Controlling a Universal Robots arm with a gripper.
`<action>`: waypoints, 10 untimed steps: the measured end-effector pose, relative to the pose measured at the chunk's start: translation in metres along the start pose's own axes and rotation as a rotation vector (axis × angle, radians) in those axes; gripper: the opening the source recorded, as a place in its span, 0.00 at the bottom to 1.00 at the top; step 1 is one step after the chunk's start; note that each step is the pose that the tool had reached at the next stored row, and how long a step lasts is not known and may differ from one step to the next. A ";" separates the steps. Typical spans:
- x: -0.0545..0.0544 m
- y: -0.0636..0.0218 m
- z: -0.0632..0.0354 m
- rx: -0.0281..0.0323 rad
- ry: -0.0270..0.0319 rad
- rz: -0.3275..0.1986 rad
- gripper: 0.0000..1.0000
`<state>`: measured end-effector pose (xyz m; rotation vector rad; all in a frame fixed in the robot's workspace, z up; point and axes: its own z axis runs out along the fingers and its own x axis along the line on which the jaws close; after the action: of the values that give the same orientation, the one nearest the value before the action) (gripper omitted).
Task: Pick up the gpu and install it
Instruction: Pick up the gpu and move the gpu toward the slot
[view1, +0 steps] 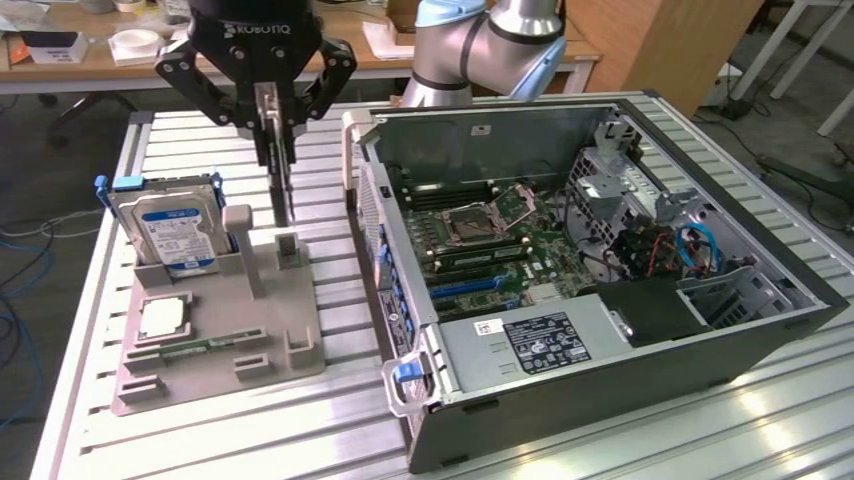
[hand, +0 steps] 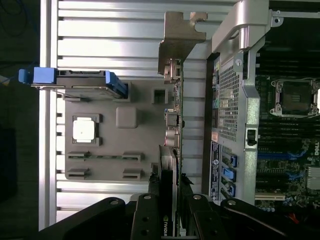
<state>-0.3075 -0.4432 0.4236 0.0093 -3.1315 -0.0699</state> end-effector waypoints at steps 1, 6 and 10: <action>-0.001 0.0000 0.0000 0.0000 0.0000 0.000 0.26; -0.008 0.0000 -0.0001 0.0000 0.0003 0.000 0.26; -0.012 -0.0001 -0.0001 0.0000 0.0005 0.000 0.26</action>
<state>-0.2952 -0.4432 0.4236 0.0094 -3.1310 -0.0699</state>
